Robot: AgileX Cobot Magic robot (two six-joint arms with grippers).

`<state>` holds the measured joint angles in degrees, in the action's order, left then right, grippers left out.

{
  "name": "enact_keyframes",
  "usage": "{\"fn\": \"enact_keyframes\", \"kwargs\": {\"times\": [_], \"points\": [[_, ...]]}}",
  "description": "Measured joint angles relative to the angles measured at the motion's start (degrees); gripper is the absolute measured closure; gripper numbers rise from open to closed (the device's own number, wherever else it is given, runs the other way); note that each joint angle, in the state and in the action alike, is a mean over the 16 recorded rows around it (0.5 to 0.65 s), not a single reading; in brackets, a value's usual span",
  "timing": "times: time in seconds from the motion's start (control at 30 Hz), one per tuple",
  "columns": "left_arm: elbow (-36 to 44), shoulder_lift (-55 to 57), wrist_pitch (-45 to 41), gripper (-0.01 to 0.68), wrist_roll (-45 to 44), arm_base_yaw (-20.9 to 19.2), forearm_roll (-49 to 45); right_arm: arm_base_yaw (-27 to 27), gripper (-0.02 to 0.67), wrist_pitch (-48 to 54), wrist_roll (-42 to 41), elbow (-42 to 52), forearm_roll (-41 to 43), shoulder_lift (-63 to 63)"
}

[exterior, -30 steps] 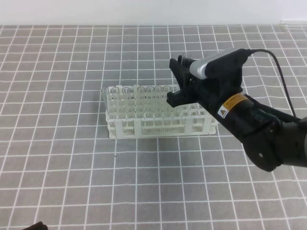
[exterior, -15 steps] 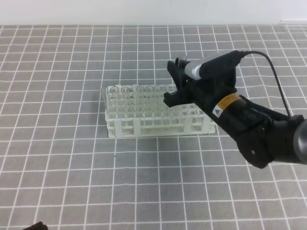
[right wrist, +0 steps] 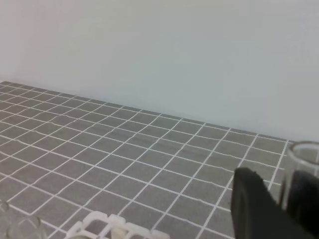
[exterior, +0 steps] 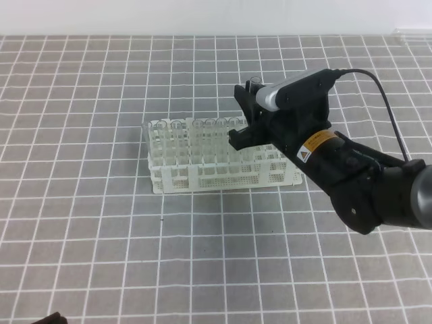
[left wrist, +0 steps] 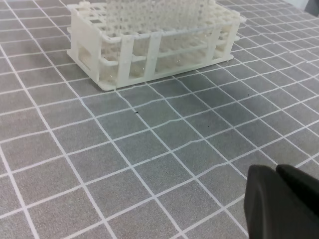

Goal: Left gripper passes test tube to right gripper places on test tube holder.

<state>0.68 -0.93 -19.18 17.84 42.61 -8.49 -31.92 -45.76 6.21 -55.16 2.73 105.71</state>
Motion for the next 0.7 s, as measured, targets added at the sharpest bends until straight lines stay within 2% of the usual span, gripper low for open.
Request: {"fn": "enact_keyframes", "kwargs": {"times": [0.7], "points": [[0.00,0.04,0.00,0.674,0.00,0.00,0.00,-0.01,0.558,0.53,-0.26,-0.09,-0.18,0.82]]}}
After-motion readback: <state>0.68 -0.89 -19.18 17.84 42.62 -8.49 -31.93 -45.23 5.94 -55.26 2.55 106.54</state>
